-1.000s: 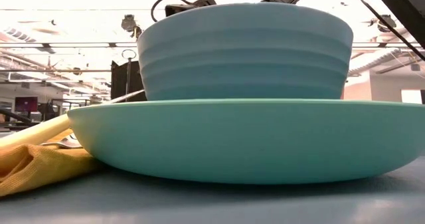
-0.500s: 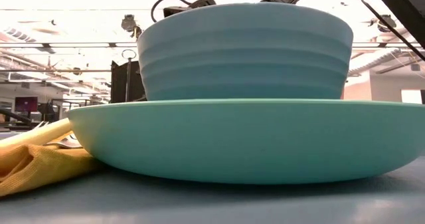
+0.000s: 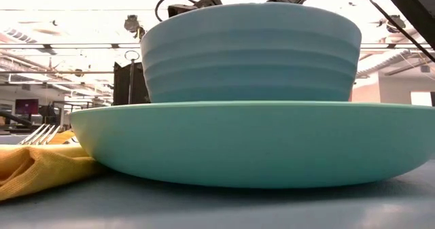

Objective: Set up tray
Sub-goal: Put the knife on top of the napkin to the right of the spoon

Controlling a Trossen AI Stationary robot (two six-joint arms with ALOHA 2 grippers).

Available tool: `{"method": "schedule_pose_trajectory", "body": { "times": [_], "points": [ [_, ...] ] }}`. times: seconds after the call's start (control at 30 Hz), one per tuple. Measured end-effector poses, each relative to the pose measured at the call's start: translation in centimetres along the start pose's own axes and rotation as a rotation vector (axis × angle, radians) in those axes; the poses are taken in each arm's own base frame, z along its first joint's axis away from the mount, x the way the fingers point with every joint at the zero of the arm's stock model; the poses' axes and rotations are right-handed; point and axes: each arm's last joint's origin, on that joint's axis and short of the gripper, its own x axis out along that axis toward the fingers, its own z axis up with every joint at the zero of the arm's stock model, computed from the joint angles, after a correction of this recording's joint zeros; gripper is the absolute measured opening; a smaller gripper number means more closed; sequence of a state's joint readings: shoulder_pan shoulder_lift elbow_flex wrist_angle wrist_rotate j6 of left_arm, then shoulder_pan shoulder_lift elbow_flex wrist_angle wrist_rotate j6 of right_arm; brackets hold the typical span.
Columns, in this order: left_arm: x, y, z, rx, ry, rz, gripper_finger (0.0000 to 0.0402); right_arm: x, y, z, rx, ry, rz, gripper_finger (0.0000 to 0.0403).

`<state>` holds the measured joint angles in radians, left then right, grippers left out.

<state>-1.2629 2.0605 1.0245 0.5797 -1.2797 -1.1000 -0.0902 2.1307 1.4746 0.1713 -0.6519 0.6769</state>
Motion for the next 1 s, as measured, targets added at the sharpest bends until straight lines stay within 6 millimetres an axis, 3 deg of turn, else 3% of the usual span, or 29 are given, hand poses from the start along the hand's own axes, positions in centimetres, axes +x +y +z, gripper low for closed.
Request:
{"method": "schedule_pose_trajectory", "body": {
  "times": [0.2, 0.4, 0.67, 1.0],
  "points": [
    [0.0, 0.0, 0.0, 0.001, 0.000, 0.000, 0.0134, 0.6, 1.1, -0.2, -0.178, -0.022, 0.046, 0.0228],
    [0.0, 0.0, 0.0, 0.007, -0.001, 0.001, 0.0134, 2.5, 4.5, -2.3, -0.441, 0.006, 0.085, 0.0212],
    [1.8, 0.3, 0.6, -0.024, -0.034, 0.037, 0.0134, 3.1, 10.4, -4.7, -0.611, 0.007, 0.183, 0.0201],
    [5.2, 0.7, 2.8, -0.032, -0.080, 0.096, 0.0134, 1.6, 18.4, -8.4, -0.831, 0.032, 0.331, 0.0201]
  ]
}}
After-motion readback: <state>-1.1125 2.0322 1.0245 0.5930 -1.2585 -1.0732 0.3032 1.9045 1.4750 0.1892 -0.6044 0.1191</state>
